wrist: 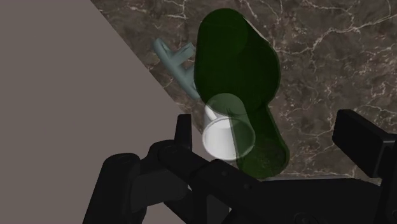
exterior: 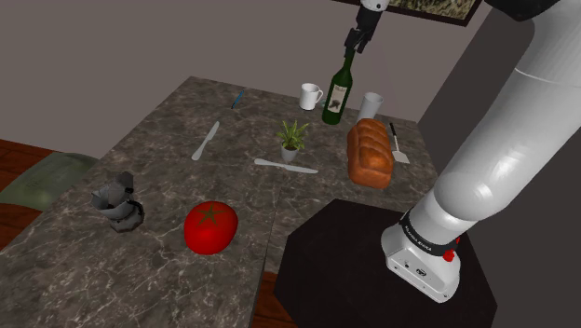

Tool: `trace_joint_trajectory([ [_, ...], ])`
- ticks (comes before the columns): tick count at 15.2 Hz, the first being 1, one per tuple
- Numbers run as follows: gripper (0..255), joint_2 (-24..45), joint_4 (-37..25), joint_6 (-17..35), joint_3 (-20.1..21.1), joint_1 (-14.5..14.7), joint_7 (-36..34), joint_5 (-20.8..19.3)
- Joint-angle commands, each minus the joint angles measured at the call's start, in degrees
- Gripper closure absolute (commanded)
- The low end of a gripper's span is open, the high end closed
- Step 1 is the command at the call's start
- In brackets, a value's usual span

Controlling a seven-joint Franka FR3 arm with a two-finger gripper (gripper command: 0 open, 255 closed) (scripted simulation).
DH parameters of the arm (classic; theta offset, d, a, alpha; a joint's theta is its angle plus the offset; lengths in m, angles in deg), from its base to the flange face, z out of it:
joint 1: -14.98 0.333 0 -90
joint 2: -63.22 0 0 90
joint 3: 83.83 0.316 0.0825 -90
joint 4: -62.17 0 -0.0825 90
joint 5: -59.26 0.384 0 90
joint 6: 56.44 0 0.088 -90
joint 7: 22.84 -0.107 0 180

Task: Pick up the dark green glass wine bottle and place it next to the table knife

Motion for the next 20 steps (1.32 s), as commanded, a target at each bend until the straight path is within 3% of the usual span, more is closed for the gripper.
trace_joint_trajectory([
  [1,0,0.85,1.09,1.87,0.01,-0.19,0.52,0.52],
  [9,0,0.85,1.08,1.86,0.02,-0.19,0.51,0.51],
  [10,255,0.85,1.08,1.86,0.02,-0.19,0.51,0.51],
  [20,255,0.65,0.56,1.16,-0.01,-0.18,0.41,0.39],
])
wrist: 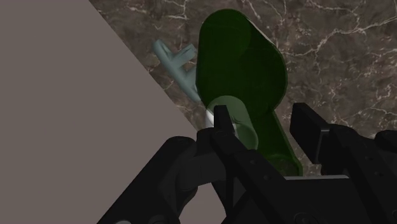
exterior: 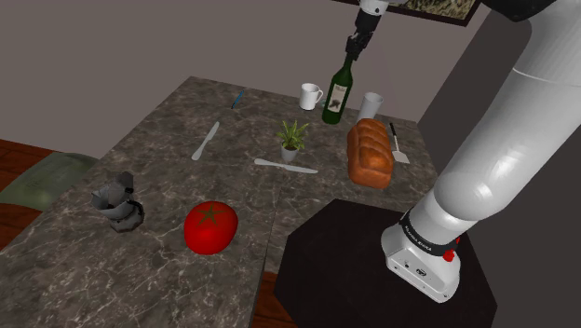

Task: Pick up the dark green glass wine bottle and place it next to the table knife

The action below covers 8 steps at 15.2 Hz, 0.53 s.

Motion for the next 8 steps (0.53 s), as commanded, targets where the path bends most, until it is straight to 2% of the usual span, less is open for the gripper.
trace_joint_trajectory([
  [1,255,-0.27,-0.82,-1.05,-0.03,0.03,-0.17,-0.18],
  [8,255,-1.19,-5.11,-6.17,-0.17,0.04,-0.70,-0.79],
])
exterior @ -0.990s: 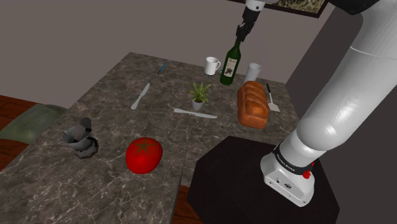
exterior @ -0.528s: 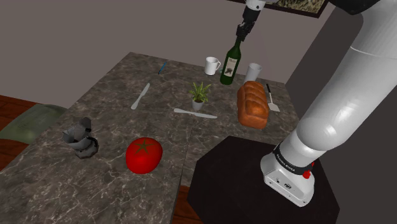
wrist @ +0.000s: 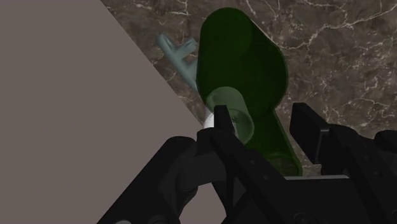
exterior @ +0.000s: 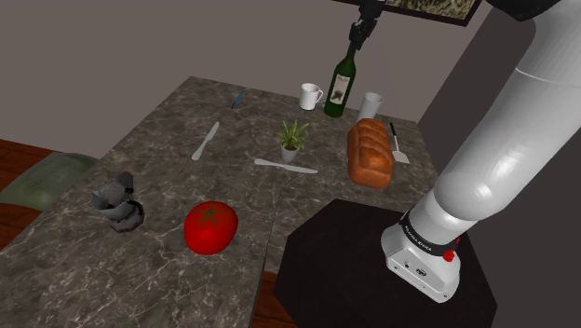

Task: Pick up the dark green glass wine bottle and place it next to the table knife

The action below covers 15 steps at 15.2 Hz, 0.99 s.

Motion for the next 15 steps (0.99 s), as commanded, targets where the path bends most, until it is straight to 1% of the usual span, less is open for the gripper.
trace_joint_trajectory([
  [1,255,-0.30,-1.03,-1.29,-0.03,0.02,-0.15,-0.17],
  [6,255,-0.51,-4.20,-4.65,-0.10,-0.04,-0.37,-0.36],
  [10,255,-3.35,-0.88,-3.66,2.07,3.38,-6.25,-2.35],
  [15,255,-5.52,1.63,-3.00,5.06,7.23,-13.49,-4.16],
])
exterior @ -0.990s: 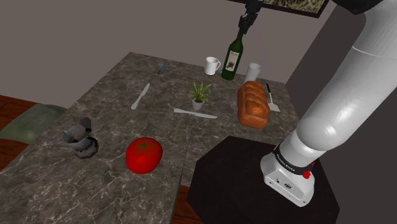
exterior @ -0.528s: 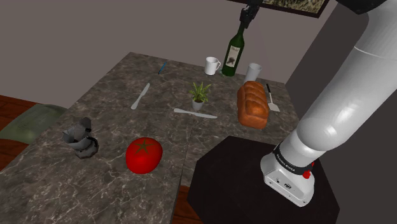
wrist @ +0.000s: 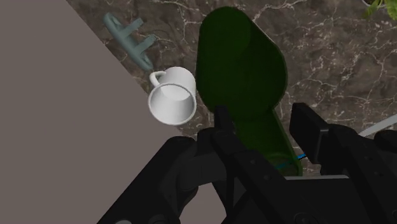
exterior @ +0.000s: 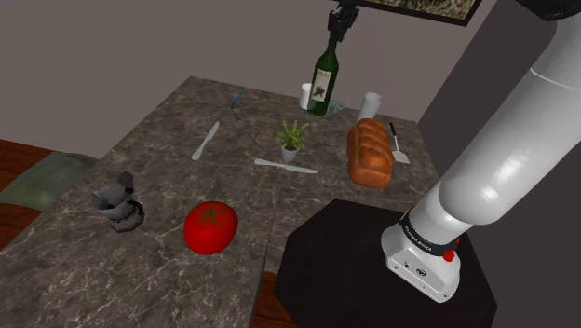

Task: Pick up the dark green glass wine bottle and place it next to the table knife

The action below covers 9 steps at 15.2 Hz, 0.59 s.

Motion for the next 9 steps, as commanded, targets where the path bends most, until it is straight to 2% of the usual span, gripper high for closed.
trace_joint_trajectory([
  [1,255,-0.78,0.88,0.21,1.23,1.51,-3.00,-0.67],
  [9,255,-0.74,0.68,0.08,6.21,7.06,-13.97,-2.19],
])
